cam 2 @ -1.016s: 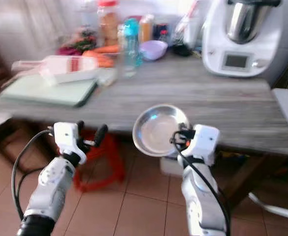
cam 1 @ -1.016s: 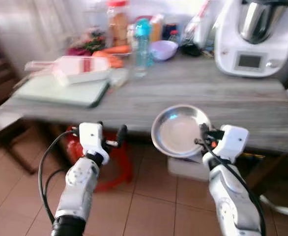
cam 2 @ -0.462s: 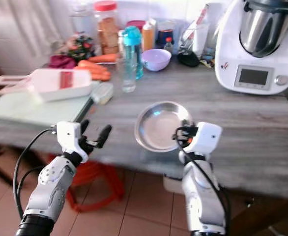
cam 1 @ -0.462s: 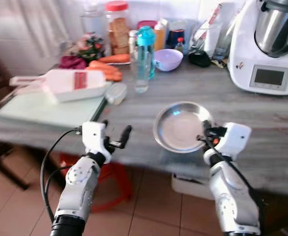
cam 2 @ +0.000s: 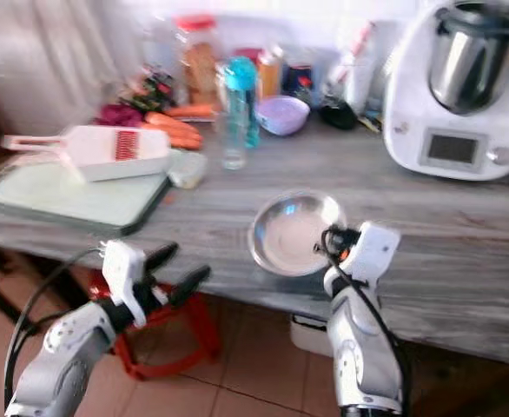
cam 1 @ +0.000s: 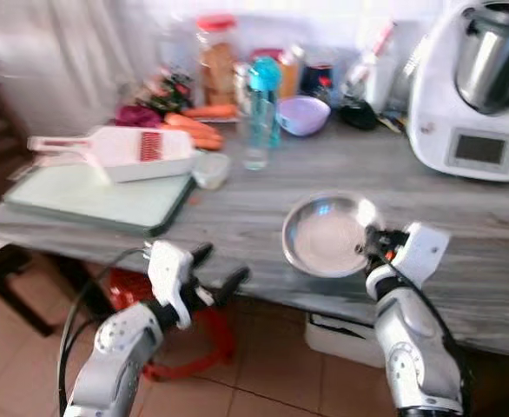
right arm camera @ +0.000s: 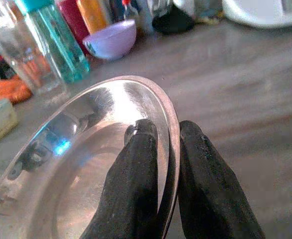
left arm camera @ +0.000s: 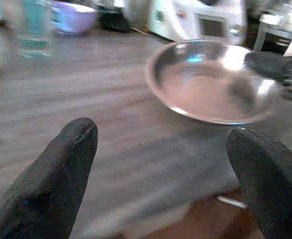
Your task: Setting the table
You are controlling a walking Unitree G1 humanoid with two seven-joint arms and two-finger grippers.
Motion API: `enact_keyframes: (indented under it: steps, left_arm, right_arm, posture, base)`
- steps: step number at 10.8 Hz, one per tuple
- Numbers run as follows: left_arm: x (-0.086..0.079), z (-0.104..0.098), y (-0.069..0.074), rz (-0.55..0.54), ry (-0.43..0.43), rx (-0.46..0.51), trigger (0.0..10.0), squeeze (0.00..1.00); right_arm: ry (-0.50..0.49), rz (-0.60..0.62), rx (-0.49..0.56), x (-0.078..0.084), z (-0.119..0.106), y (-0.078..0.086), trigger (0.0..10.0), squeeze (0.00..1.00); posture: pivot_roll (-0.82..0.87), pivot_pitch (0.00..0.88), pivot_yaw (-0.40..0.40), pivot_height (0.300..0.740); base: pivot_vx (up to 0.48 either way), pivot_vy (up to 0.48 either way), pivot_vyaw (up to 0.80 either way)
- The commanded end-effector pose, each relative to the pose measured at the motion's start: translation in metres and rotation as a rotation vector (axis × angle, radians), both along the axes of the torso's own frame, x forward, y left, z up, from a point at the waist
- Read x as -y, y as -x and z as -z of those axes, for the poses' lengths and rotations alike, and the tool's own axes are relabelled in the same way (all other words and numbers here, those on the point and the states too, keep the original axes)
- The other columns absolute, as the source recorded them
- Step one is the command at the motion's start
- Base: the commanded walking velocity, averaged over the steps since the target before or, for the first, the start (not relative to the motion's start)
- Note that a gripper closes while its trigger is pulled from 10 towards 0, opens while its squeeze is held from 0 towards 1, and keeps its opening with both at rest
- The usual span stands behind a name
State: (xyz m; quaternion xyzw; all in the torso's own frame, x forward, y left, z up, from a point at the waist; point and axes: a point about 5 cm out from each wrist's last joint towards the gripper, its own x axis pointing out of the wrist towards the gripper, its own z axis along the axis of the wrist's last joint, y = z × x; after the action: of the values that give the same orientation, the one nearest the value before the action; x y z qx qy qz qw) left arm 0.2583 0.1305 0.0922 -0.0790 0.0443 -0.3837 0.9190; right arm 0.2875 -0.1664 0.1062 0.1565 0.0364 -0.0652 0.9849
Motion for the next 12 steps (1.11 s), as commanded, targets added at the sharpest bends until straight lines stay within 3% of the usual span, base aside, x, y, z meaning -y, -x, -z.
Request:
enact_keyframes:
  steps: [1,7,10,12]
  left_arm:
    - [0.001,-0.002,0.002,0.030,0.000,-0.005,10.0,0.00]
    - [0.005,0.000,0.004,0.055,-0.025,0.005,10.0,0.00]
    - [0.007,0.002,0.007,0.065,-0.027,0.001,10.0,0.00]
    - [0.009,0.001,0.006,0.068,-0.029,0.004,10.0,0.00]
  right_arm:
    - [-0.023,0.015,-0.015,0.002,0.001,-0.002,10.0,0.00]
    - [-0.112,-0.011,-0.089,-0.012,0.011,-0.043,10.0,0.00]
    - [-0.124,-0.081,-0.123,-0.027,0.020,-0.042,10.0,0.00]
    - [-0.118,-0.077,-0.116,-0.029,0.021,-0.034,10.0,0.00]
  posture:
    - [-0.02,0.027,0.032,0.740]
    - [-0.01,0.013,0.031,0.740]
    - [-0.01,0.014,0.028,0.740]
    - [-0.01,0.015,0.027,0.740]
  base:
    - [0.000,0.000,0.00]
    - [0.000,0.000,0.00]
    - [0.000,0.000,0.00]
    - [0.000,0.000,0.00]
